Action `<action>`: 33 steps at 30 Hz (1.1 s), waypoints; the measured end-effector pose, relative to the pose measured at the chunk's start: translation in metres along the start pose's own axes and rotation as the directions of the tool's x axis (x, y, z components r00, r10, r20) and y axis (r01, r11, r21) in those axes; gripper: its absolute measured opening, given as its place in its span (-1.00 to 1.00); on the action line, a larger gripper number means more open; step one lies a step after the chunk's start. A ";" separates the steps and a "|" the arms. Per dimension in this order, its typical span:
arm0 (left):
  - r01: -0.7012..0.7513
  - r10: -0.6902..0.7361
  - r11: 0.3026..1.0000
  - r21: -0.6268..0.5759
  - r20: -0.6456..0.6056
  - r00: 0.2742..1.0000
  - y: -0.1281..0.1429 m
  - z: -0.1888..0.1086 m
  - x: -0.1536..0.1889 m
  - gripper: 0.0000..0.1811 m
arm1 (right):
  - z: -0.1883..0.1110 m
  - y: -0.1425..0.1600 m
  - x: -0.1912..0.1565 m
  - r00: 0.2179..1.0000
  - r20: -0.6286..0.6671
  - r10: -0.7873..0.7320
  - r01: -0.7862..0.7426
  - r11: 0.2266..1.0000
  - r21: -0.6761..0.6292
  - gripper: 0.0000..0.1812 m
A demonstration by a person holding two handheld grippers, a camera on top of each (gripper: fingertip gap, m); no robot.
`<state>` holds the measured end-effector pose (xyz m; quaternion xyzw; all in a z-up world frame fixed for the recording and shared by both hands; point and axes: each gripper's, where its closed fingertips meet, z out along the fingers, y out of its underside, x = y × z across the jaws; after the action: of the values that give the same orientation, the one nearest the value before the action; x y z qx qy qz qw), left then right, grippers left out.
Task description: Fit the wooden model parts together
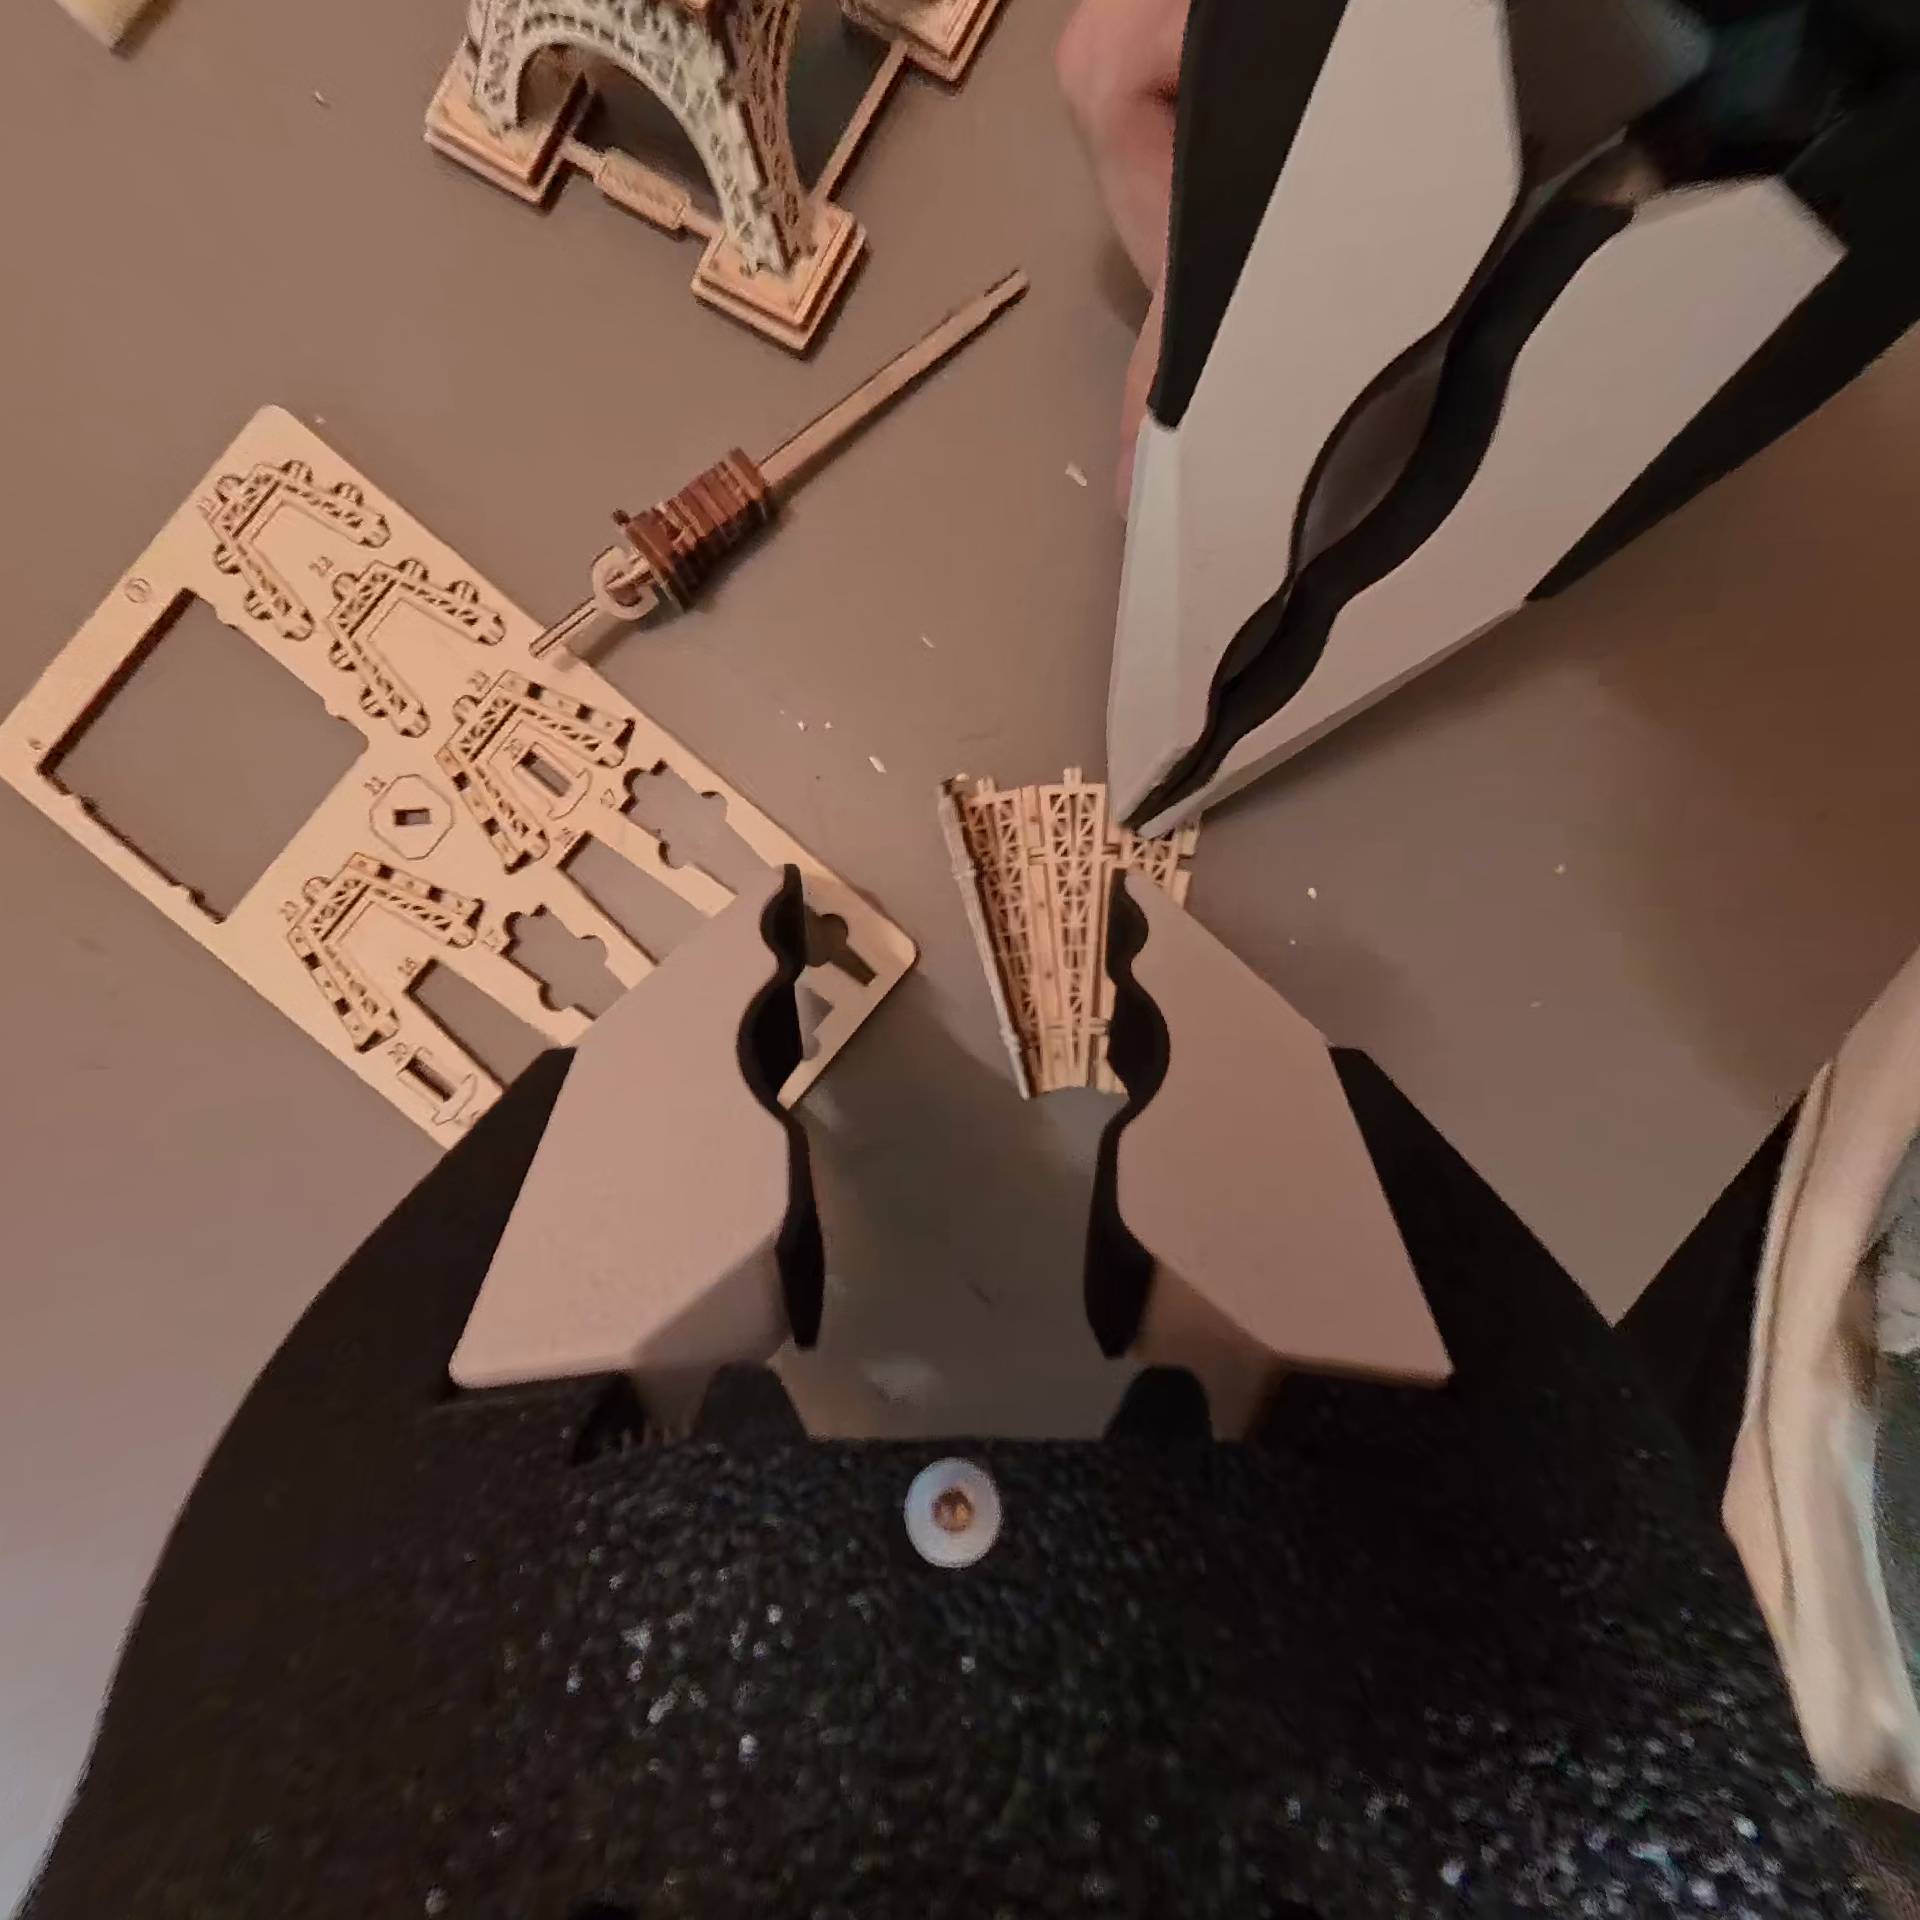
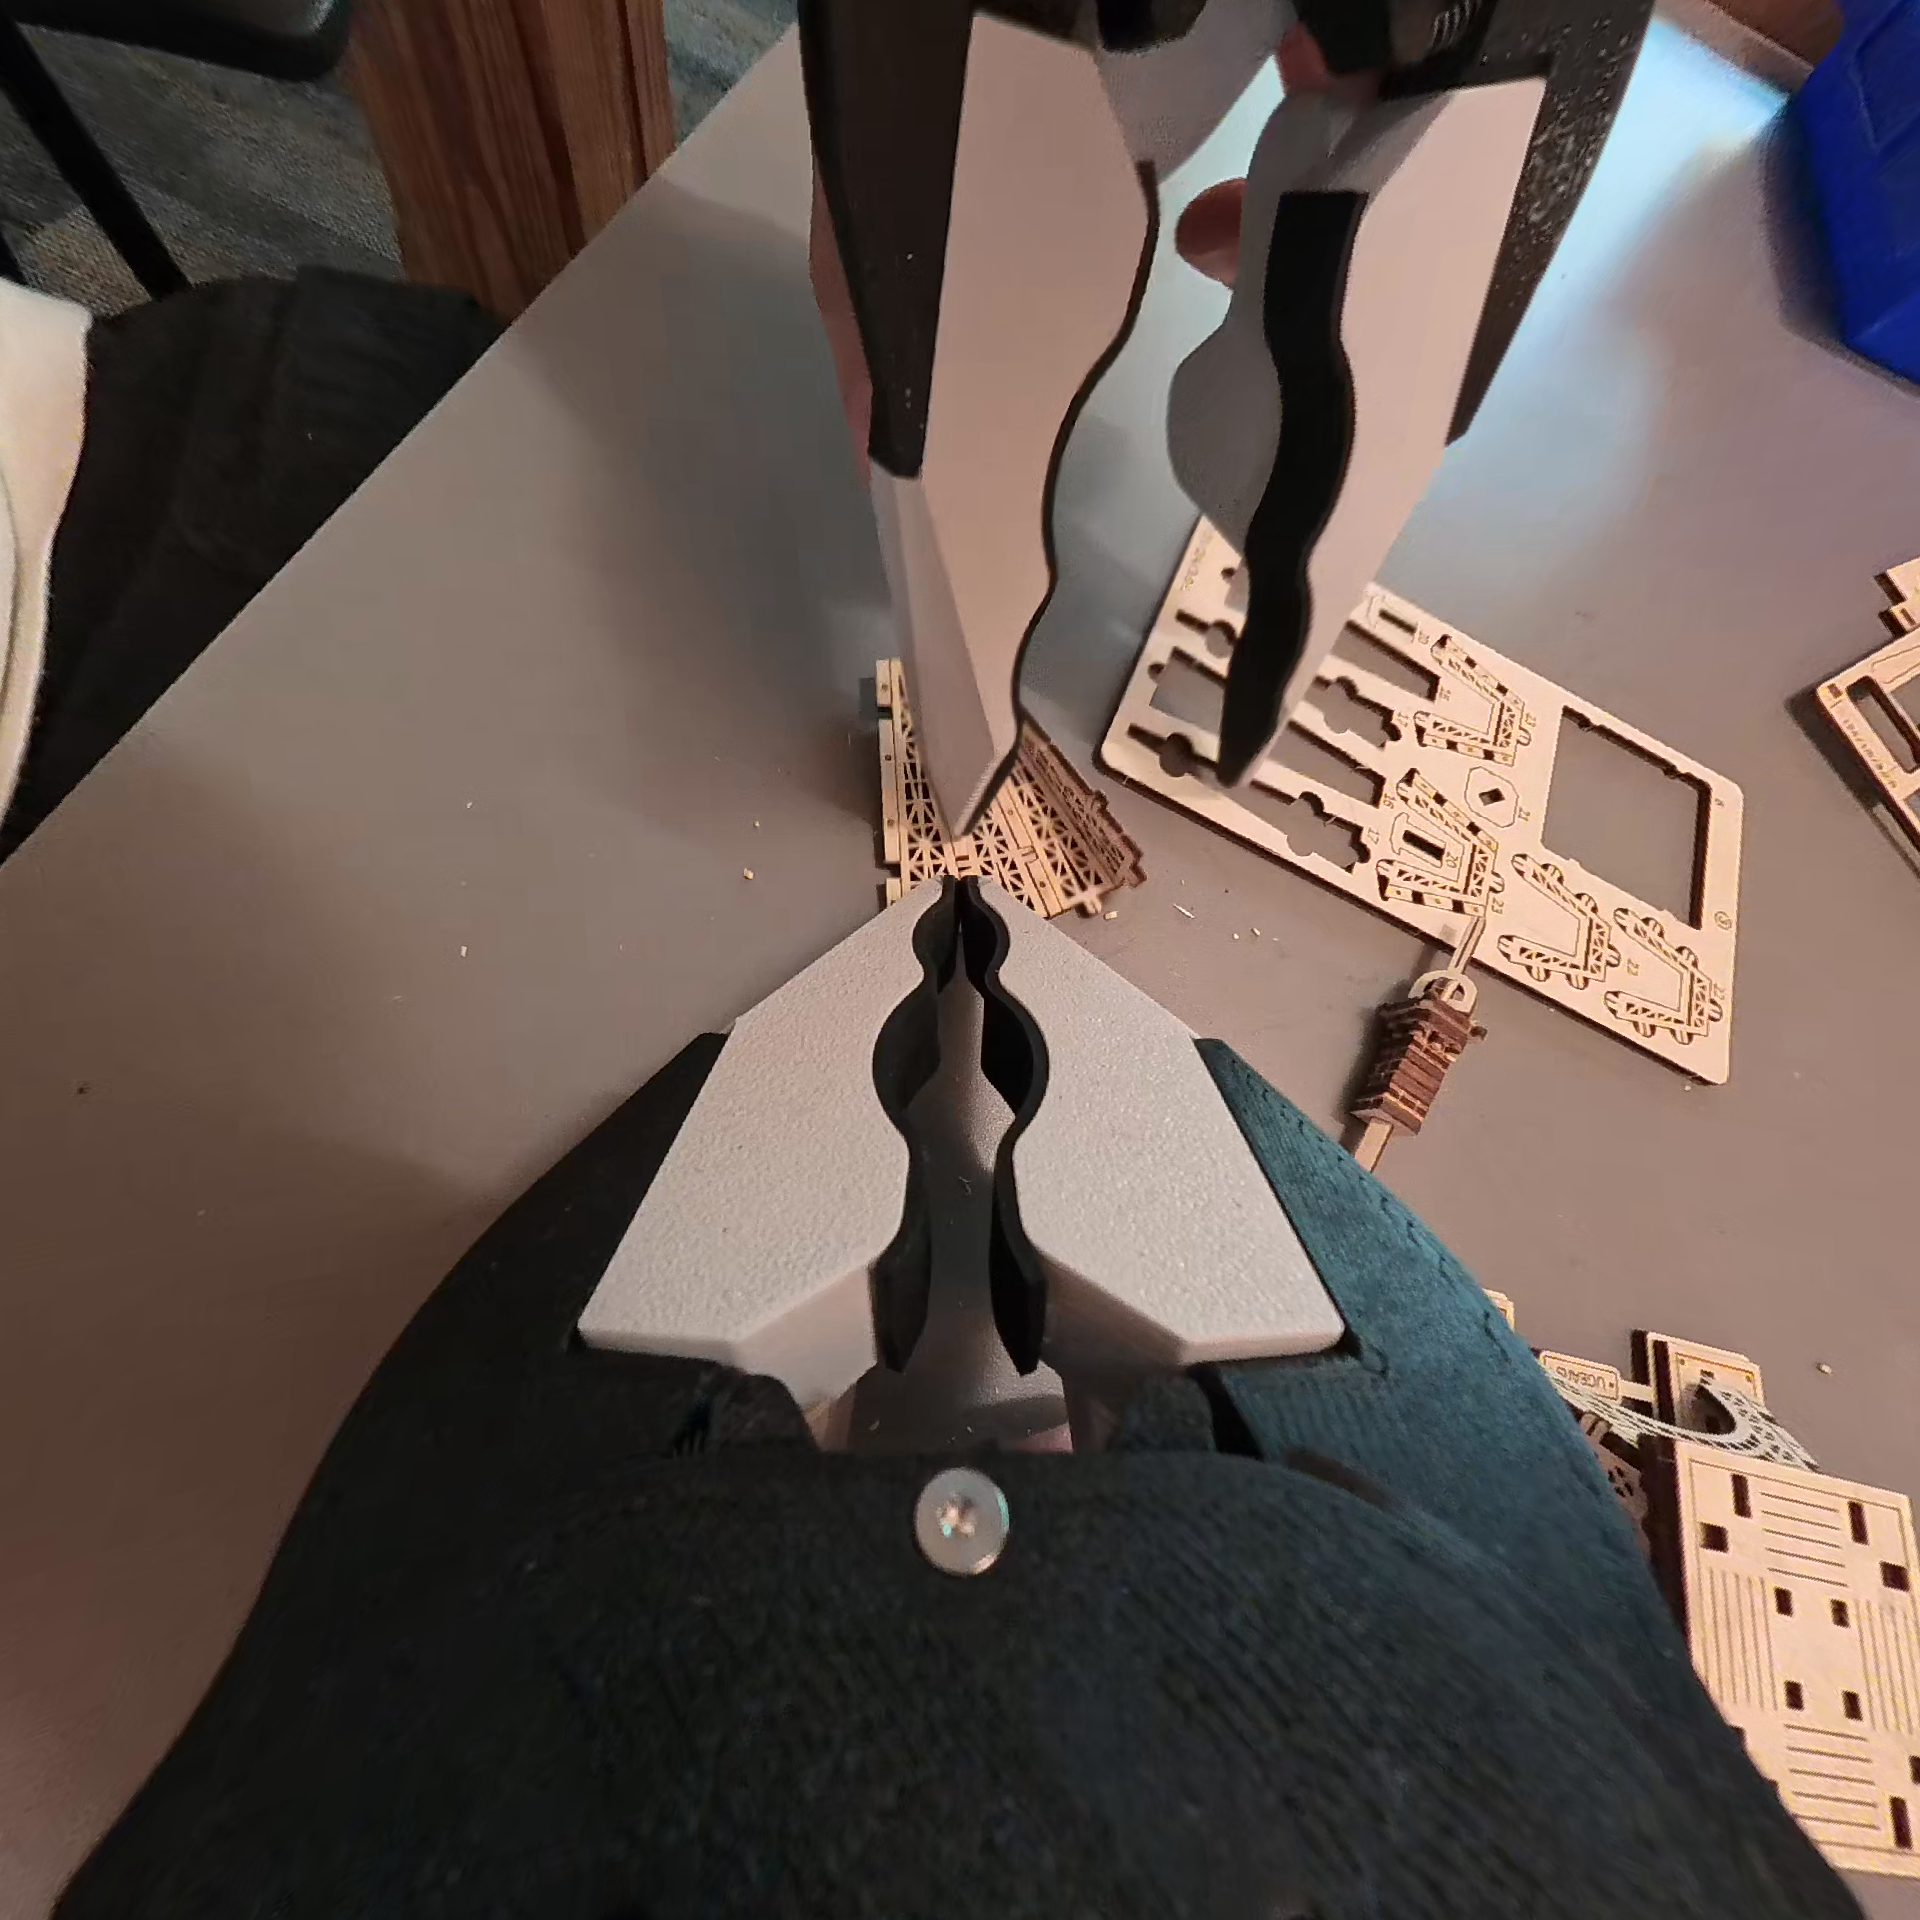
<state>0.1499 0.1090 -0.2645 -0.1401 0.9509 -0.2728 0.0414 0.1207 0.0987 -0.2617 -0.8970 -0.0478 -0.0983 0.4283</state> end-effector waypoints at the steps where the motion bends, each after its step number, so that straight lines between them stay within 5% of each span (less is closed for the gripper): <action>1: 0.005 -0.005 1.000 0.002 -0.008 1.000 0.000 0.001 0.001 -0.37 | 0.000 0.000 0.000 1.000 0.000 -0.001 0.001 1.000 -0.001 -1.00; 13: 0.048 -0.050 0.982 -0.181 -0.005 0.999 0.005 0.003 -0.007 -0.21 | 0.000 0.000 0.000 1.000 0.007 0.009 -0.009 1.000 0.000 -1.00; 19: -0.034 0.019 0.948 -0.317 -0.049 0.999 0.003 0.004 0.000 -0.36 | 0.000 0.000 0.000 1.000 0.007 0.008 -0.008 1.000 0.000 -1.00; 29: -0.046 0.027 0.941 -0.334 -0.063 0.998 0.003 0.003 0.005 -0.46 | 0.000 0.000 0.000 1.000 0.008 0.004 -0.004 1.000 0.000 -1.00; 33: -0.127 0.153 0.954 -0.271 0.077 0.985 -0.003 0.000 -0.005 -0.33 | 0.000 -0.001 0.000 1.000 0.002 -0.005 0.005 1.000 0.000 -1.00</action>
<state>0.1554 0.1085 -0.2627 -0.0897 0.9832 -0.1324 0.0879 0.1209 0.0992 -0.2614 -0.8969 -0.0506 -0.0984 0.4282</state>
